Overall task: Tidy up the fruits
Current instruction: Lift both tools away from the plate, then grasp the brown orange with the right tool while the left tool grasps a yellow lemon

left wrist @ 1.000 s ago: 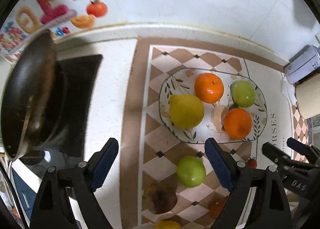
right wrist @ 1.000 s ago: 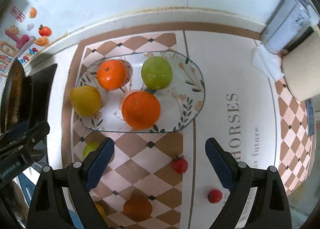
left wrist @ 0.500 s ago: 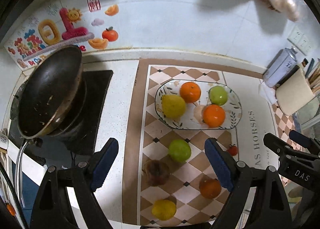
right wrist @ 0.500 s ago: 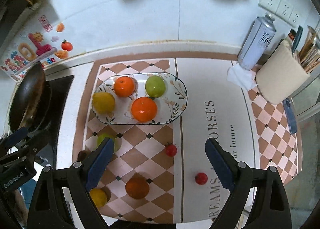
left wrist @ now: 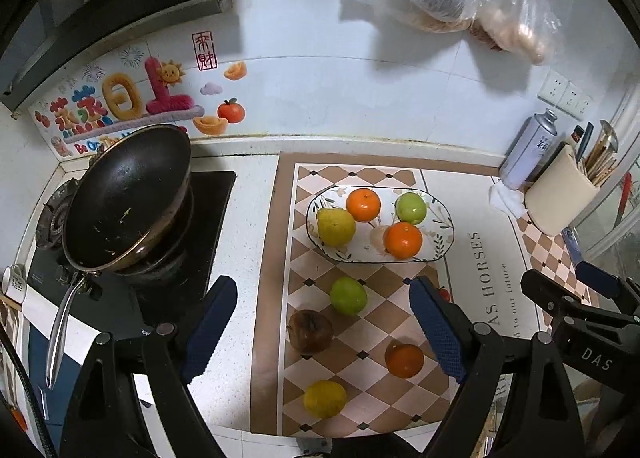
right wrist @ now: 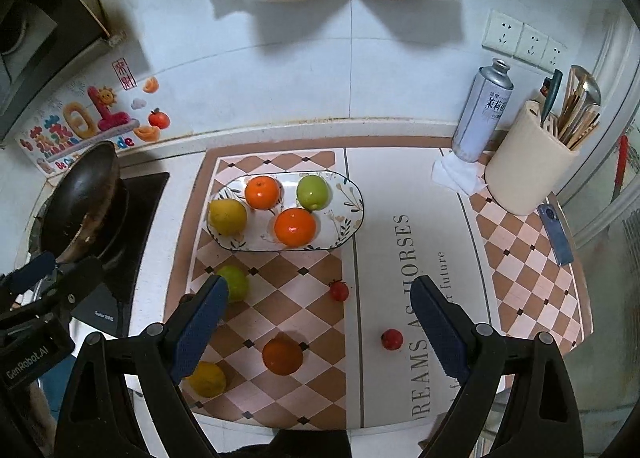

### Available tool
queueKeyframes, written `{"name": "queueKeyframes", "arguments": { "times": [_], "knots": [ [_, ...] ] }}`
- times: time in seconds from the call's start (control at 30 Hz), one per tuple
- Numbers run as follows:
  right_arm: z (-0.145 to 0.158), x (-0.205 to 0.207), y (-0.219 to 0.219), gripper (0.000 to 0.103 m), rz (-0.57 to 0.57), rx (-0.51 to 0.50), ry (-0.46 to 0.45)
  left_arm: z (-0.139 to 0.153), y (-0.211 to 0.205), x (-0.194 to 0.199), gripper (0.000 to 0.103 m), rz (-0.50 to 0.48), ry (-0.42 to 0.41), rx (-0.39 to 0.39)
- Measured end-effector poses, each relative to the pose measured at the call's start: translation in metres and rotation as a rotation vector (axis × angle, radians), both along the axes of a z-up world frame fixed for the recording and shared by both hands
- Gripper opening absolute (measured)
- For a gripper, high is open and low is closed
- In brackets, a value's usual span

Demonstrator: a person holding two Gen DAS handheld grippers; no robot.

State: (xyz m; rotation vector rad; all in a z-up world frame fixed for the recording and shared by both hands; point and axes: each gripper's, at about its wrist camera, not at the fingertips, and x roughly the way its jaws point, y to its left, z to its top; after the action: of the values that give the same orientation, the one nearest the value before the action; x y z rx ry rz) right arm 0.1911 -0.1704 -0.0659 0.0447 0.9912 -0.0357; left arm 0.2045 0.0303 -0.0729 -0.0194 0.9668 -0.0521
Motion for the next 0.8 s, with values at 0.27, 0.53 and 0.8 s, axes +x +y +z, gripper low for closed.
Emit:
{"name": "queueKeyframes", "arguments": {
  "times": [0.27,0.53,0.8],
  "knots": [
    [-0.031,-0.001,0.009,0.095,0.045,0.094,0.095,-0.015,0.008,-0.007,0.089,0.014,0.034,0.015],
    [-0.163,0.020,0.014,0.094,0.086,0.258,0.410,-0.146,0.025,-0.001,0.098,0.013,0.444,-0.029],
    [-0.242,0.027,0.015,0.087,0.062,0.322,0.546,-0.228,0.034,-0.010,0.098,0.119,0.687,-0.243]
  ]
}}
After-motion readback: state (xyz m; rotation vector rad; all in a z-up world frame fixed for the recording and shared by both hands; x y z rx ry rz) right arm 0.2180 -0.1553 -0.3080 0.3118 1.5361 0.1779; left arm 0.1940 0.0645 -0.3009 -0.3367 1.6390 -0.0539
